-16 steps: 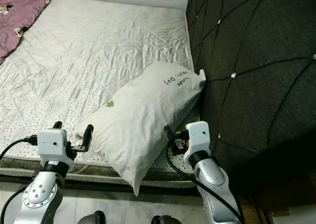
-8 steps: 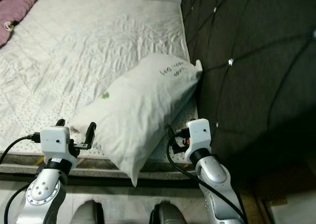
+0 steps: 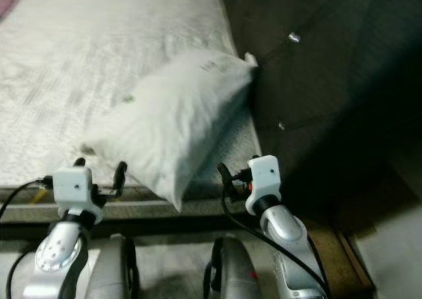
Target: Clean up the room
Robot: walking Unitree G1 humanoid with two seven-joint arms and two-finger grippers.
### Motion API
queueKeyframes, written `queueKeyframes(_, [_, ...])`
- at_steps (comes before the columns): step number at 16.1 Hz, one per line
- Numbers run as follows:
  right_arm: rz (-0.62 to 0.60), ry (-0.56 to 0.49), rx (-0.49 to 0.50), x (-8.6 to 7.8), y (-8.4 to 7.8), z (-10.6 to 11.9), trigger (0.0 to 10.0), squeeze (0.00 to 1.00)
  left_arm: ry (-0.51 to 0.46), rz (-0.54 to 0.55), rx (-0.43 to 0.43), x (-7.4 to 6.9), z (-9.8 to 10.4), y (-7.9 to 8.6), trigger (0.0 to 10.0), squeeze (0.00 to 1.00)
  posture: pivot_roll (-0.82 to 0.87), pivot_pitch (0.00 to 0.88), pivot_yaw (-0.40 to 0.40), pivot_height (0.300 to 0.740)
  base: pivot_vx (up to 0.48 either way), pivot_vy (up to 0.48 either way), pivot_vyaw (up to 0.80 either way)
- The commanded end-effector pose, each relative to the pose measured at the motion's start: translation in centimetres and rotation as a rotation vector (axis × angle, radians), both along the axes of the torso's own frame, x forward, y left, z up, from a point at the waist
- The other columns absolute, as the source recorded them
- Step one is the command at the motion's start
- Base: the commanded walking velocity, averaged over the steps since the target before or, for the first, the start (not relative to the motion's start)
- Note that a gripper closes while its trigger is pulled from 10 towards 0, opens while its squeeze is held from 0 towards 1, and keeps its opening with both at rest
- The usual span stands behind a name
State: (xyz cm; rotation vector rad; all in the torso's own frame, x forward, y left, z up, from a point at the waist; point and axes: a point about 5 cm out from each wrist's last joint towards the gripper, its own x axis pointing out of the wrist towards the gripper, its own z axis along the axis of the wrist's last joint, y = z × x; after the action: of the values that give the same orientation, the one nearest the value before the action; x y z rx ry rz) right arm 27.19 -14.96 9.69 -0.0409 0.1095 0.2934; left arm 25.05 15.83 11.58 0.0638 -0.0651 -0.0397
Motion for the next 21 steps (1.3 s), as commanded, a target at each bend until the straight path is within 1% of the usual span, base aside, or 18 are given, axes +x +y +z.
queueKeyframes(1, [0.027,-0.015,-0.003,0.54,0.49,0.49,10.0,0.0,0.035,0.022,-0.003,-0.6,-0.92,0.3,10.0,0.0,-0.02,0.209,-0.098,0.615,0.0,0.0,0.0])
queueKeyframes(5, [0.043,-0.013,-0.002,0.59,0.69,0.41,10.0,0.0,0.026,0.002,-0.001,-0.66,-0.85,0.1,10.0,0.0,-0.02,0.204,-0.096,0.615,0.0,0.0,0.0])
queueKeyframes(9, [0.057,-0.011,-0.001,0.55,0.82,0.32,10.0,0.0,0.028,-0.009,0.0,-0.61,-0.95,-0.02,10.0,0.0,-0.02,0.201,-0.094,0.56,0.0,0.0,0.0])
queueKeyframes(11, [0.064,-0.015,-0.001,0.54,0.88,0.34,10.0,0.0,0.028,-0.012,0.0,-0.54,-0.95,-0.08,10.0,0.0,-0.02,0.201,-0.094,0.545,0.0,0.0,0.0])
queueKeyframes(16, [0.073,-0.01,-0.002,0.62,1.02,0.19,10.0,0.0,0.011,-0.028,-0.002,-0.51,-0.79,-0.25,10.0,0.0,-0.02,0.189,-0.094,0.545,0.0,0.0,0.0])
queueKeyframes(19, [0.084,-0.012,-0.003,0.61,1.17,0.17,10.0,0.0,0.001,-0.042,-0.005,-0.55,-0.66,-0.35,10.0,0.0,-0.02,0.189,-0.093,0.545,0.311,0.0,0.0])
queueKeyframes(21, [0.093,-0.011,0.001,0.6,1.25,0.16,10.0,0.0,0.002,-0.045,-0.007,-0.55,-0.69,-0.35,10.0,0.0,-0.02,0.191,-0.092,0.545,0.48,0.0,0.0])
